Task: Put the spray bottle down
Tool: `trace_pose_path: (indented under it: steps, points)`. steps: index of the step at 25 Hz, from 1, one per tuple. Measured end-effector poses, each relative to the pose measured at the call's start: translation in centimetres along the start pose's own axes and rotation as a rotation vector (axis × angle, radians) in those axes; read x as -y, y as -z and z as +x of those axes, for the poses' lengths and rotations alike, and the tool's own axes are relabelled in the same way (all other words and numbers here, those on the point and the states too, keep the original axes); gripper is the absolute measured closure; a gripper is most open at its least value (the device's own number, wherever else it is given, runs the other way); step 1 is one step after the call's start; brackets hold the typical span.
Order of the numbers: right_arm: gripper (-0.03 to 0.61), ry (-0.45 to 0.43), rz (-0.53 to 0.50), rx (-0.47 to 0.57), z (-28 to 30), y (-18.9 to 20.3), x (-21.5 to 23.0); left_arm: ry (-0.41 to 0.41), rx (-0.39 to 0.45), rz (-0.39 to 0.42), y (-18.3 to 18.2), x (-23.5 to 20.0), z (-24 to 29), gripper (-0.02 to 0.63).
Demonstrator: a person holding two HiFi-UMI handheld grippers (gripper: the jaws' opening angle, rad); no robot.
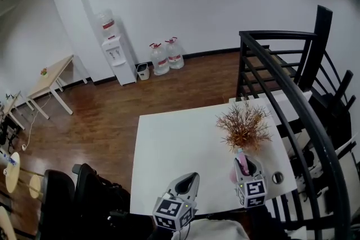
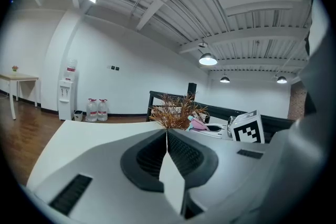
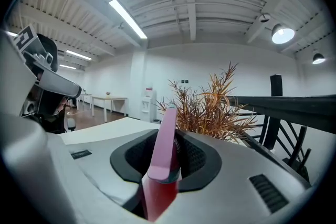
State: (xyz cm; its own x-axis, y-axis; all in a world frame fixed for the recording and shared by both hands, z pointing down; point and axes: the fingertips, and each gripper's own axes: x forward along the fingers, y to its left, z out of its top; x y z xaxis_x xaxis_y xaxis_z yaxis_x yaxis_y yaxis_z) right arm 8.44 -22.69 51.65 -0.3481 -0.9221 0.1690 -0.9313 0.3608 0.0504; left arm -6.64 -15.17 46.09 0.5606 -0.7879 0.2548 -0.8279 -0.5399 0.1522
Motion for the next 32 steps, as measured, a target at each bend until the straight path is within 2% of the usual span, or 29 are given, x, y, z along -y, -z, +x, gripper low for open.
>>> trace_pose_path:
  steps: [17,18,19,24,25,27,29,32]
  points:
    - [0.499,0.011,0.028,0.051,0.3,0.4,0.5,-0.005,-0.015,0.003,0.5,-0.1,0.2,0.623]
    - [0.492,0.009,0.036,0.046,0.4,0.4,0.5,-0.004,-0.015,0.004,0.5,0.0,0.2,0.623]
    - [0.453,0.006,0.042,0.043,0.4,0.5,0.5,-0.003,-0.015,0.005,0.5,0.0,0.2,0.623]
    - [0.451,0.002,0.051,0.064,0.4,-0.2,0.5,-0.004,-0.018,0.006,0.5,0.0,0.2,0.622]
    - [0.419,0.002,0.053,0.065,0.3,-0.2,0.5,-0.004,-0.017,0.007,0.5,0.0,0.2,0.623]
    - [0.408,0.001,0.057,0.066,0.2,-0.2,0.4,-0.003,-0.016,0.007,0.6,-0.1,0.2,0.621]
    - [0.37,0.0,0.062,0.067,-0.2,-0.3,0.4,-0.003,-0.016,0.007,0.5,-0.1,0.3,0.622]
    - [0.367,0.015,0.079,0.074,-1.7,-0.7,0.5,-0.004,-0.014,0.006,0.5,-0.1,0.2,0.621]
